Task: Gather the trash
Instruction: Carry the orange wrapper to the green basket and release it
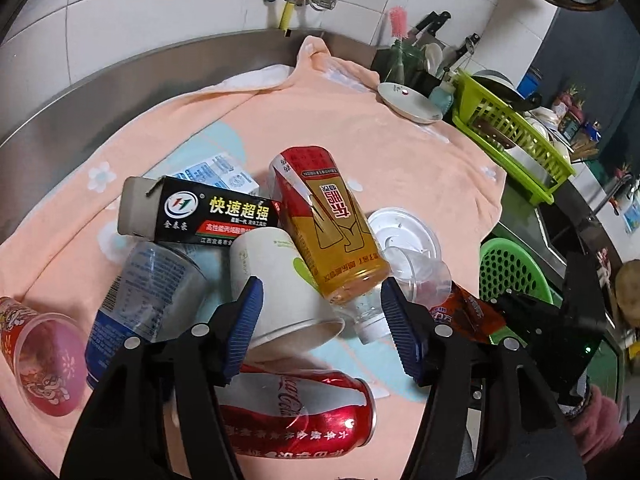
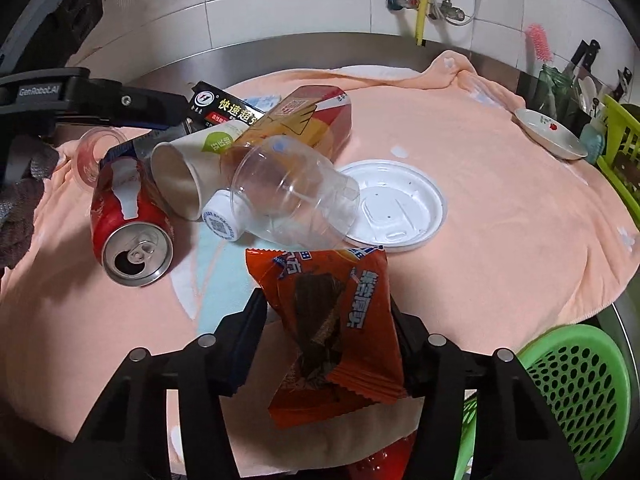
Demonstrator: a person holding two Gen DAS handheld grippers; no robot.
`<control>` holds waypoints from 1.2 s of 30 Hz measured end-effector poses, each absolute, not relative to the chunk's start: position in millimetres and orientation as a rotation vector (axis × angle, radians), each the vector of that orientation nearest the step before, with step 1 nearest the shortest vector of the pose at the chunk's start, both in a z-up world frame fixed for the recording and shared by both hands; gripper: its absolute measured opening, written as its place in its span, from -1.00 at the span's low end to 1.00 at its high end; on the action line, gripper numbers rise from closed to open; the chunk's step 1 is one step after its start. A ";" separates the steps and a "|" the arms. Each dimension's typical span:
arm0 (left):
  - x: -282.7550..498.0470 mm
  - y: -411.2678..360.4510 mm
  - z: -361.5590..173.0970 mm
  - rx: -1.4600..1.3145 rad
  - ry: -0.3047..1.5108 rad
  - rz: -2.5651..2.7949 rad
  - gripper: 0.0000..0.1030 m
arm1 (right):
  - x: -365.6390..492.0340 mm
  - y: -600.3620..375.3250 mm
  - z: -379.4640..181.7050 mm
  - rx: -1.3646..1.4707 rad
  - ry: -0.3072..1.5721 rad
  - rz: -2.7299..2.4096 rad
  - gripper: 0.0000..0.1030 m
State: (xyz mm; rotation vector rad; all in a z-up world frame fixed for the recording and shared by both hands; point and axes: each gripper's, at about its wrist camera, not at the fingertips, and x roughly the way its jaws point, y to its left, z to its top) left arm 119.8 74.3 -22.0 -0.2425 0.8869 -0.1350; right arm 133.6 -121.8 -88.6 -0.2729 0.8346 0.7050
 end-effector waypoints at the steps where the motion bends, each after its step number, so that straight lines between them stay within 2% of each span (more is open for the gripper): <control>1: 119.3 72.3 -21.1 -0.245 0.885 -0.140 0.19 | 132.2 -123.9 -87.8 -0.266 0.833 0.703 0.05; 10: 110.2 34.8 -1.6 -0.203 0.824 -0.238 0.19 | 123.9 -142.9 -86.3 -0.219 0.831 0.684 0.03; 18: 119.2 -2.8 -24.3 -0.133 0.884 -0.311 0.14 | 111.3 -167.6 -76.7 -0.171 0.808 0.653 0.03; 26: 129.6 -25.3 -39.6 -0.077 0.925 -0.340 -0.06 | 100.5 -205.8 -66.1 -0.120 0.784 0.572 0.03; 31: 136.6 -28.5 -45.0 -0.086 0.942 -0.348 -0.11 | 96.8 -247.4 -61.5 -0.084 0.784 0.478 0.03; 36: 140.4 -30.6 -51.2 -0.101 0.960 -0.352 -0.35 | 103.6 -302.0 -64.6 -0.024 0.814 0.344 0.03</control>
